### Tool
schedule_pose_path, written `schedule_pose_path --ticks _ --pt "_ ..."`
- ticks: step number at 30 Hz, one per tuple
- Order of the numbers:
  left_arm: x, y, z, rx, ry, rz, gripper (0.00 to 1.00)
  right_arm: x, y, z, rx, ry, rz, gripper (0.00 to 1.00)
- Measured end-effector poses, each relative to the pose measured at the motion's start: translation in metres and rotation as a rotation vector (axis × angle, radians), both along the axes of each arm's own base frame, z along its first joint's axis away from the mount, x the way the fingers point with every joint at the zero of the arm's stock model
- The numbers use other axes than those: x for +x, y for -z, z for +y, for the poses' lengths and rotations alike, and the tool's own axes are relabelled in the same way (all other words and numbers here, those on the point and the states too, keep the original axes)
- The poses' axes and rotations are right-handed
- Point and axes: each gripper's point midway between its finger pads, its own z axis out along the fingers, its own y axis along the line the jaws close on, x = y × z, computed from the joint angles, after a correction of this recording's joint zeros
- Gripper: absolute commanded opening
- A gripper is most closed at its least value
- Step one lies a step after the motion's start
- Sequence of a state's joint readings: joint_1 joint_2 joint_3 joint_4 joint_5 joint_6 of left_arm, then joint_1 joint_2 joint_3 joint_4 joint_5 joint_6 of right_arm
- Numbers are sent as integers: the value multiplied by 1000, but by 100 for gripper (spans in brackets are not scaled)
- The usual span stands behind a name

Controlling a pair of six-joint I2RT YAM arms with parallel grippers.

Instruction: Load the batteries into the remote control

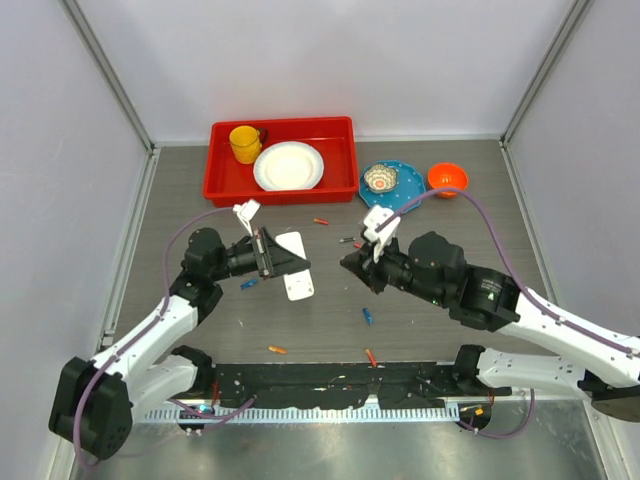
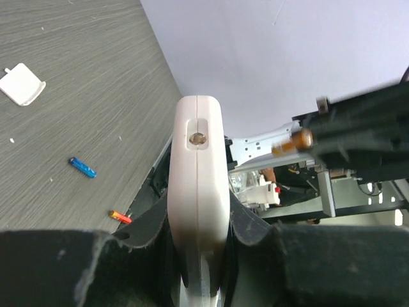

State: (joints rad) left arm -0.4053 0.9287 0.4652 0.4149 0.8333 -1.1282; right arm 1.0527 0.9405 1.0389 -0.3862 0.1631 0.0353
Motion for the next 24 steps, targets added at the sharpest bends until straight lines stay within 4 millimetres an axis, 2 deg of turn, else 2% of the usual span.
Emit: schedule_pose_path --ticks 4,9,12,15,19,24 --pt "10 -3 -9 -10 41 52 0 -43 0 15 -39 -173 -38 1" --pt "6 -4 -24 -13 136 92 0 -82 20 34 -124 -351 -98 1" --pt "-8 -3 -33 -1 215 93 0 -87 29 37 -165 -396 -144 1" --pt "-20 -6 -40 13 279 76 0 -87 27 41 -167 -423 -194 1" --pt "-27 -10 -43 19 323 47 0 -86 21 51 -161 -456 -255 1" --pt "-30 -5 -42 39 339 52 0 -87 34 67 -205 -508 -276 1"
